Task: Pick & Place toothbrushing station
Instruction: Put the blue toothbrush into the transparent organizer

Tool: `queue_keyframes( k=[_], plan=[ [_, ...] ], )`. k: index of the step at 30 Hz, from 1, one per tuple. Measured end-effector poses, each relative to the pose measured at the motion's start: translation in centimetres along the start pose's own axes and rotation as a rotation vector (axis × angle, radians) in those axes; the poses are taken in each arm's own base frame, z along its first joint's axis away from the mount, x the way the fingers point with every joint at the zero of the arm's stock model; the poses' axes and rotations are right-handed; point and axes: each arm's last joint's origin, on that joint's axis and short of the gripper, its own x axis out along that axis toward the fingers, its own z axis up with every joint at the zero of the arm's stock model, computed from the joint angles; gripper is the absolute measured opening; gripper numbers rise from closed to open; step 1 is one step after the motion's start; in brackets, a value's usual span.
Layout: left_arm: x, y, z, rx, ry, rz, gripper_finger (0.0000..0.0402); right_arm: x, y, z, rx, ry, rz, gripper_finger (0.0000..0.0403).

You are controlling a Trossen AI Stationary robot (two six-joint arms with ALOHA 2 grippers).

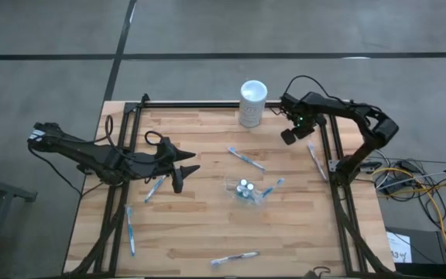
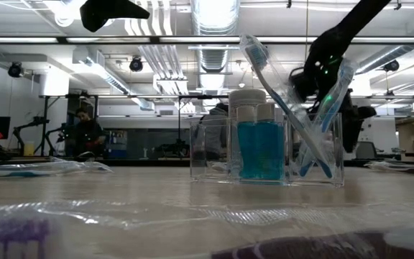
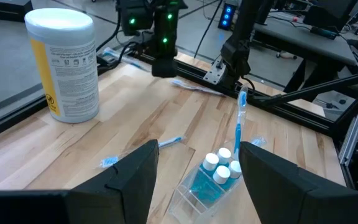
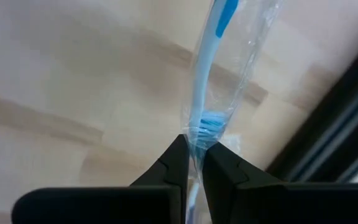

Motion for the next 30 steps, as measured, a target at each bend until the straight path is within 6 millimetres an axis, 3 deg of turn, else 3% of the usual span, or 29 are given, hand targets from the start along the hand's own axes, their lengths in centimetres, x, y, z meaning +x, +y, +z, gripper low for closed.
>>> queue_keyframes(
  k=[7, 19, 23, 30],
  plan=[
    [0.0, 0.0, 0.0, 0.000, 0.000, -0.001, 0.0230, -3.9, -1.3, -2.4, -0.039, -0.149, 0.052, 0.0027],
    [0.0, 0.0, 0.0, 0.000, 0.000, 0.000, 0.0230, -9.9, -3.8, -9.3, -0.167, -0.432, 0.277, 0.0027],
    [0.0, 0.0, 0.0, 0.000, 0.000, 0.000, 0.0230, -10.8, -4.1, -11.1, -0.243, -0.493, 0.340, 0.0027],
    [0.0, 0.0, 0.0, 0.000, 0.001, -0.001, 0.0230, -10.7, -3.4, -13.0, -0.476, -0.431, 0.335, 0.0027]
  ],
)
